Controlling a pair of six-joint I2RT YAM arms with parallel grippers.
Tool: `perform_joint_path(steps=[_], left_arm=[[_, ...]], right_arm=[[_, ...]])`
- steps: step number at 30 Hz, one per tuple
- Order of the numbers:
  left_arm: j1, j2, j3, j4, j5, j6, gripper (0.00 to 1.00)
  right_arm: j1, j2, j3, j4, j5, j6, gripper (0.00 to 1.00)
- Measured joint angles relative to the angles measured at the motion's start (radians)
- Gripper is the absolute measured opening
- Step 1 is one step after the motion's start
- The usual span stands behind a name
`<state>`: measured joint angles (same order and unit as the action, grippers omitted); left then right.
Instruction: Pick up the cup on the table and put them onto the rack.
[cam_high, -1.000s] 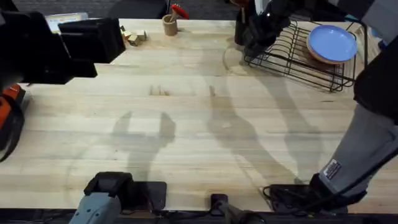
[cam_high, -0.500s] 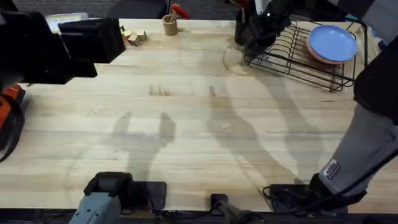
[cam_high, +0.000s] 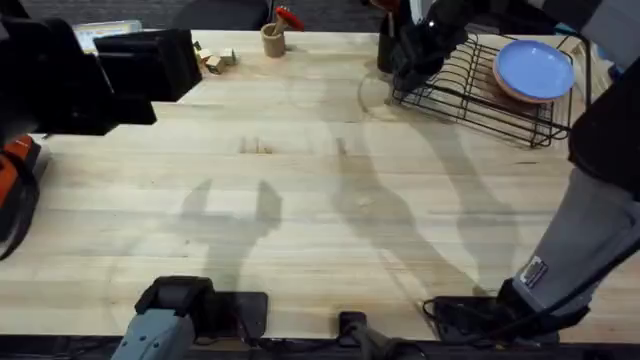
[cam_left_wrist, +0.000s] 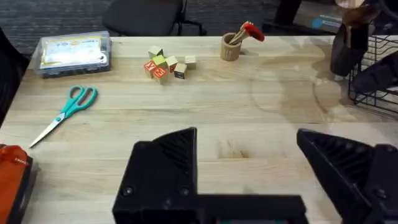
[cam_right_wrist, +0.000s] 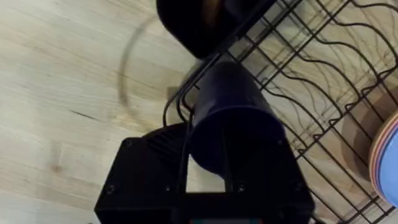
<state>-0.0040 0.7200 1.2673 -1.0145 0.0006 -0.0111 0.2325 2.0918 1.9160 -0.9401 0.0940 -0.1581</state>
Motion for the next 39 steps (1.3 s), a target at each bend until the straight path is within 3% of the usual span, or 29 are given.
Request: perform_joint_path(steps=[39], left_arm=[[0.000,0.000,0.000,0.000,0.000,0.000,0.994]], right_arm=[[0.007,0.000,0.061,-0.088,-0.005,0.000,0.303]])
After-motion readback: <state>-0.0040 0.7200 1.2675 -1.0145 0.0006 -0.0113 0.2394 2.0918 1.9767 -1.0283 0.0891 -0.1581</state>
